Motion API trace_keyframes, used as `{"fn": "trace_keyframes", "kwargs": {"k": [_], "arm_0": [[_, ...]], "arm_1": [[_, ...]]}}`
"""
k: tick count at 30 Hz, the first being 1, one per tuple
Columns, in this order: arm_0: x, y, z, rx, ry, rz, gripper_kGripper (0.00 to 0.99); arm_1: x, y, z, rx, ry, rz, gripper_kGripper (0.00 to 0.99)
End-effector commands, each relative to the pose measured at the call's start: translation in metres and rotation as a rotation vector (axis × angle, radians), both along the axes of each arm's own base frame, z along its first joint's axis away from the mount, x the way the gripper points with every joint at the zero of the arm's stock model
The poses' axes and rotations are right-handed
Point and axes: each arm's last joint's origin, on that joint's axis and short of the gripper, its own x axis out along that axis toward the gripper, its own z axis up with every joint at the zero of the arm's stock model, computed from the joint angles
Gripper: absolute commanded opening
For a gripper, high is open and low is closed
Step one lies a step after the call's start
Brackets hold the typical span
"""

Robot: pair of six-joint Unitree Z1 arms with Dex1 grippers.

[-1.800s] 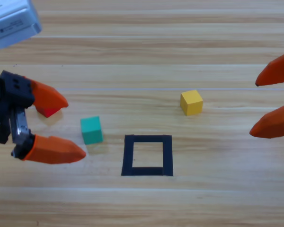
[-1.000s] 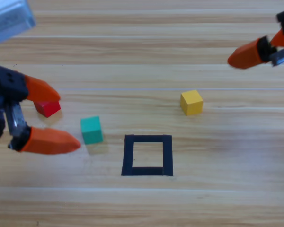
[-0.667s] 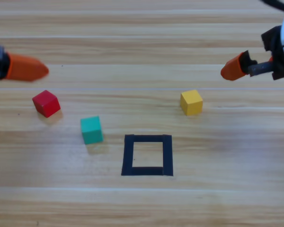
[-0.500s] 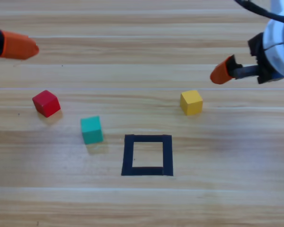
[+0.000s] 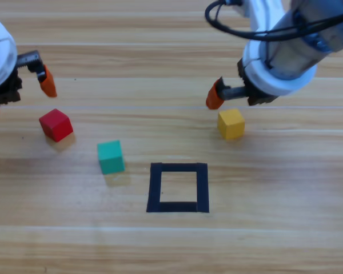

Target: Stack the blocks in the rectangular block: red at the bottom, yellow in the middle, green on top

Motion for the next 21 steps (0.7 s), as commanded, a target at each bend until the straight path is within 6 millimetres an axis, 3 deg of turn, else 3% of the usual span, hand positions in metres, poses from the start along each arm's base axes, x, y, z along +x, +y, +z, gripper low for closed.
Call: {"fn": "trace_keyframes", "kwargs": {"k": [1, 12, 21], "arm_0": [[0.051, 0.000, -0.030, 0.040, 0.153, 0.167, 0.907], [0.106, 0.007, -0.056, -0.077, 0.261, 0.316, 0.910], [0.126, 0.031, -0.069, -0.165, 0.316, 0.434, 0.908]], "arm_1": [[0.033, -0.005, -0.054, -0.102, 0.083, -0.070, 0.971], [0.044, -0.003, -0.073, -0.133, 0.098, -0.084, 0.983], [0.059, 0.000, -0.098, -0.176, 0.143, -0.097, 0.965]]}}
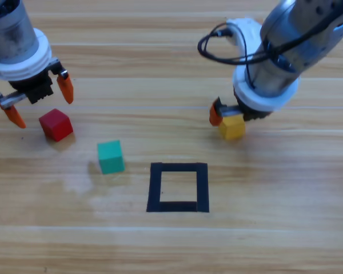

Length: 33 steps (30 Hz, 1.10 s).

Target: Stack the blocks in the rectangular block: red at the bottom, yellow in the middle, green on top

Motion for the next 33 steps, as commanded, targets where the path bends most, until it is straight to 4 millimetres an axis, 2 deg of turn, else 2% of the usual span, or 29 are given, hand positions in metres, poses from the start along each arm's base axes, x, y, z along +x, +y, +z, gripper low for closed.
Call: {"fn": "trace_keyframes", "kwargs": {"k": [1, 7, 16, 22, 25, 30, 33], "arm_0": [[0.023, 0.023, -0.023, -0.022, 0.066, 0.100, 0.908], [0.028, 0.025, -0.038, -0.016, 0.102, 0.141, 0.910], [0.035, 0.022, -0.044, -0.014, 0.103, 0.183, 0.911], [0.040, 0.015, -0.047, -0.009, 0.098, 0.197, 0.925], [0.042, 0.014, -0.049, -0.010, 0.098, 0.208, 0.923], [0.050, 0.011, -0.057, -0.011, 0.104, 0.212, 0.923], [0.052, 0.008, -0.061, -0.004, 0.109, 0.219, 0.923]], "arm_1": [[0.022, -0.008, -0.044, -0.086, 0.079, -0.045, 0.963], [0.028, -0.007, -0.055, -0.094, 0.091, -0.050, 0.945], [0.035, -0.002, -0.068, -0.091, 0.110, -0.039, 0.916], [0.043, -0.003, -0.067, -0.062, 0.117, -0.029, 0.808], [0.047, -0.005, -0.068, -0.057, 0.119, -0.036, 0.805], [0.054, -0.007, -0.073, -0.044, 0.133, -0.024, 0.534], [0.057, -0.008, -0.073, -0.038, 0.136, -0.025, 0.322]]}}
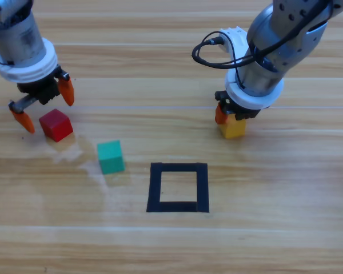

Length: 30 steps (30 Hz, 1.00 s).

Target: Stack the blocks in the rectangular block: red at the bottom, yellow in the middle, green on top

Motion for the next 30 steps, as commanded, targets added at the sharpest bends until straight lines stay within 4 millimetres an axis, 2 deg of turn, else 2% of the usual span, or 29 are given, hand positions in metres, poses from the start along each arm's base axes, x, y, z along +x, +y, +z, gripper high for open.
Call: {"fn": "trace_keyframes", "kwargs": {"k": [1, 2, 5, 6, 10, 13, 18, 19, 21, 24, 29, 30], "arm_0": [[0.009, -0.007, -0.027, 0.024, 0.056, 0.020, 0.923], [0.010, -0.007, -0.028, 0.025, 0.057, 0.020, 0.923], [0.012, -0.008, -0.032, 0.026, 0.062, 0.018, 0.923], [0.013, -0.008, -0.034, 0.028, 0.066, 0.018, 0.923], [0.017, -0.010, -0.040, 0.028, 0.076, 0.010, 0.922], [0.021, -0.010, -0.046, 0.032, 0.084, -0.002, 0.914], [0.026, -0.012, -0.056, 0.034, 0.097, -0.022, 0.884], [0.026, -0.012, -0.056, 0.034, 0.097, -0.025, 0.864], [0.027, -0.012, -0.059, 0.036, 0.102, -0.033, 0.828], [0.028, -0.012, -0.061, 0.037, 0.105, -0.037, 0.792], [0.028, -0.008, -0.060, 0.043, 0.106, -0.043, 0.726], [0.028, -0.006, -0.059, 0.044, 0.106, -0.045, 0.661]], "arm_1": [[0.018, -0.014, -0.041, -0.032, 0.087, -0.028, 0.279], [0.018, -0.014, -0.042, -0.034, 0.088, -0.027, 0.239], [0.018, -0.015, -0.043, -0.035, 0.092, -0.028, 0.224], [0.018, -0.016, -0.042, -0.038, 0.096, -0.029, 0.169], [0.009, -0.022, -0.018, -0.030, 0.071, -0.030, 0.069], [-0.012, -0.037, 0.032, 0.005, 0.012, -0.037, 0.063], [-0.066, -0.066, 0.108, 0.057, -0.052, -0.070, 0.064], [-0.079, -0.075, 0.122, 0.075, -0.063, -0.083, 0.064], [-0.097, -0.085, 0.137, 0.103, -0.076, -0.095, 0.064], [-0.118, -0.094, 0.152, 0.136, -0.086, -0.094, 0.064], [-0.128, -0.092, 0.149, 0.128, -0.065, -0.092, 0.064], [-0.128, -0.091, 0.147, 0.113, -0.064, -0.109, 0.064]]}}
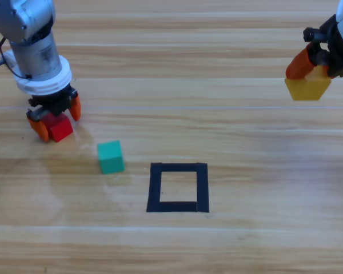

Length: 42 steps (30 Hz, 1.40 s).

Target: Stack the blocks in the rectangular block: red at the bottom, yellow in the middle, green on top

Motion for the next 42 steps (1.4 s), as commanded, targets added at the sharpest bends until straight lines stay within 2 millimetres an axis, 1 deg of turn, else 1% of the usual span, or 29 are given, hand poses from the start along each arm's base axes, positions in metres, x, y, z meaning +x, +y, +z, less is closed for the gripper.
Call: {"fn": "trace_keyframes", "kwargs": {"k": [1, 5, 6, 8, 11, 13, 14, 16, 19, 20, 22, 23, 24, 27, 29, 32, 35, 37, 40, 42], "arm_0": [[0.003, 0.005, -0.019, 0.024, 0.050, -0.020, 0.603], [0.003, 0.015, -0.016, 0.035, 0.051, -0.035, 0.359], [0.003, 0.016, -0.017, 0.036, 0.055, -0.044, 0.314], [0.004, 0.016, -0.018, 0.034, 0.060, -0.066, 0.252], [0.014, 0.013, -0.016, 0.032, 0.062, -0.133, 0.224], [0.026, 0.010, 0.001, 0.049, 0.054, -0.217, 0.169], [0.032, 0.007, 0.014, 0.071, 0.046, -0.257, 0.137], [0.035, 0.001, 0.040, 0.089, 0.019, -0.351, 0.086], [0.026, -0.001, 0.073, 0.090, -0.033, -0.482, 0.018], [0.020, 0.001, 0.083, 0.088, -0.042, -0.511, 0.000], [0.013, 0.002, 0.100, 0.079, -0.074, -0.578, 0.000], [0.009, -0.002, 0.105, 0.074, -0.083, -0.620, 0.000], [0.004, -0.011, 0.109, 0.067, -0.090, -0.691, 0.000], [-0.011, -0.036, 0.115, 0.064, -0.082, -0.832, 0.000], [-0.029, -0.060, 0.118, 0.070, -0.076, -0.915, 0.000], [-0.055, -0.096, 0.116, 0.075, -0.058, -1.034, 0.000], [-0.086, -0.137, 0.110, 0.083, -0.036, -1.155, 0.000], [-0.104, -0.161, 0.104, 0.086, -0.023, -1.221, 0.000], [-0.130, -0.190, 0.099, 0.088, -0.017, -1.292, 0.000], [-0.143, -0.203, 0.100, 0.085, -0.029, -1.323, 0.000]], "arm_1": [[-0.021, 0.006, -0.011, -0.056, 0.041, -0.005, 0.064], [-0.018, 0.010, -0.018, -0.072, 0.054, -0.007, 0.066], [-0.017, 0.010, -0.019, -0.074, 0.056, -0.007, 0.066], [-0.017, 0.010, -0.021, -0.083, 0.057, -0.006, 0.066], [-0.016, 0.011, -0.021, -0.083, 0.057, -0.008, 0.066], [-0.018, 0.011, -0.019, -0.081, 0.052, -0.004, 0.066], [-0.019, 0.011, -0.017, -0.078, 0.048, -0.005, 0.066], [-0.022, 0.010, -0.013, -0.073, 0.043, 0.000, 0.066], [-0.023, 0.009, -0.013, -0.069, 0.043, -0.006, 0.064], [-0.023, 0.009, -0.014, -0.072, 0.046, -0.007, 0.064], [-0.023, 0.009, -0.014, -0.073, 0.047, -0.010, 0.064], [-0.023, 0.009, -0.015, -0.074, 0.049, -0.014, 0.064], [-0.024, 0.008, -0.015, -0.076, 0.053, -0.016, 0.064], [-0.024, 0.008, -0.015, -0.076, 0.055, -0.019, 0.064], [-0.024, 0.007, -0.015, -0.078, 0.059, -0.023, 0.064], [-0.024, 0.008, -0.016, -0.076, 0.062, -0.025, 0.064], [-0.023, 0.009, -0.017, -0.080, 0.064, -0.020, 0.064], [-0.023, 0.009, -0.018, -0.085, 0.065, -0.018, 0.064], [-0.023, 0.009, -0.020, -0.090, 0.068, -0.014, 0.064], [-0.023, 0.009, -0.020, -0.092, 0.069, -0.009, 0.064]]}}
